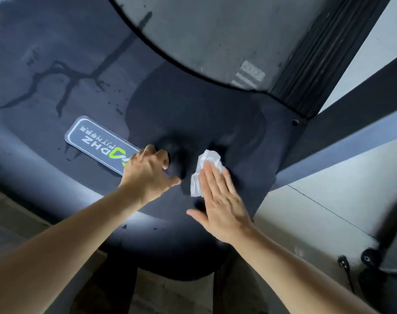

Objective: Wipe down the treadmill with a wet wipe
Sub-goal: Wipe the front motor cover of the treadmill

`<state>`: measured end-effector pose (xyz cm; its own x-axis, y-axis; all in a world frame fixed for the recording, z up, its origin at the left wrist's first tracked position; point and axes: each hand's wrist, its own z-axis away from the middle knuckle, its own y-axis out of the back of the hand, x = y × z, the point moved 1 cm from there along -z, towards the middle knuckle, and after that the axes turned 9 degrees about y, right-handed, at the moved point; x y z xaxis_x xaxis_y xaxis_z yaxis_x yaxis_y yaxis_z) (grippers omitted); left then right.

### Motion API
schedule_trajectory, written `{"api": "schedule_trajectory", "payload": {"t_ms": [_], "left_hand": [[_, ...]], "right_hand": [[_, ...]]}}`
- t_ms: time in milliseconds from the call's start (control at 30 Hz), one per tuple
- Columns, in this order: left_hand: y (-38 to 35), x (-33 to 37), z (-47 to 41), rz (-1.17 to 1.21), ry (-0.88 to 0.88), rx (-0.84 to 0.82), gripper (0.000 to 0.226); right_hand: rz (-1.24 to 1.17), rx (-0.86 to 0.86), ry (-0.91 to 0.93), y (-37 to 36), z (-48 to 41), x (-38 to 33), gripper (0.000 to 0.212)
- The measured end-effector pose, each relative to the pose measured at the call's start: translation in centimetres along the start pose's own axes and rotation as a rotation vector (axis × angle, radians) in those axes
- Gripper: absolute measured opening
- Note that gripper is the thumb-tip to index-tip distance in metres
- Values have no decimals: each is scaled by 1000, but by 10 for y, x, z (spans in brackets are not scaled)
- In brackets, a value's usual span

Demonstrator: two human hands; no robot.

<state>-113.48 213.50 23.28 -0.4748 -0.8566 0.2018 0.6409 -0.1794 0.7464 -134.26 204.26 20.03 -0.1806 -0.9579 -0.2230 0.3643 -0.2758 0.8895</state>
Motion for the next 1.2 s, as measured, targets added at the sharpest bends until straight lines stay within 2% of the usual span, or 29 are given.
{"api": "schedule_trajectory", "payload": {"t_ms": [67, 100, 167, 233, 333, 400, 467, 567, 633, 800, 933, 1033, 1200], "left_hand": [[-1, 13, -1, -126, -24, -52, 46], [-2, 16, -1, -183, -37, -58, 48], [-5, 19, 0, -276, -58, -58, 50], [-8, 20, 1, -314, -48, -43, 51], [-9, 24, 2, -336, -52, -9, 49], [-10, 24, 4, -342, -51, -3, 48], [-10, 26, 5, -352, -44, -9, 46], [-6, 31, 5, -353, -23, -37, 43], [-6, 35, 4, -349, -17, -59, 42], [-4, 37, -1, -352, -2, -76, 47], [-3, 37, -2, -338, 27, -79, 48], [-5, 35, 1, -343, 38, -74, 47], [-2, 36, 0, -332, 74, -116, 48]], "right_hand": [[61, -45, 147, 4, 6, 17, 95], [85, -36, 133, 7, -2, 39, 94], [74, 2, -76, 17, -31, 92, 95], [-46, 12, -347, 38, -69, 148, 98], [-184, 9, -594, 47, -101, 183, 98], [-242, 61, -653, 36, -94, 161, 99], [-207, 150, -646, 20, -61, 106, 99], [-178, 140, -431, -7, 9, 29, 95], [-190, 94, -356, -14, 29, 21, 93], [-284, 139, -706, 20, -50, 119, 96], [-297, 67, -791, 38, -97, 192, 93], [-295, 103, -891, 21, -81, 163, 97], [-372, 169, -848, -4, -15, 46, 102]]}}
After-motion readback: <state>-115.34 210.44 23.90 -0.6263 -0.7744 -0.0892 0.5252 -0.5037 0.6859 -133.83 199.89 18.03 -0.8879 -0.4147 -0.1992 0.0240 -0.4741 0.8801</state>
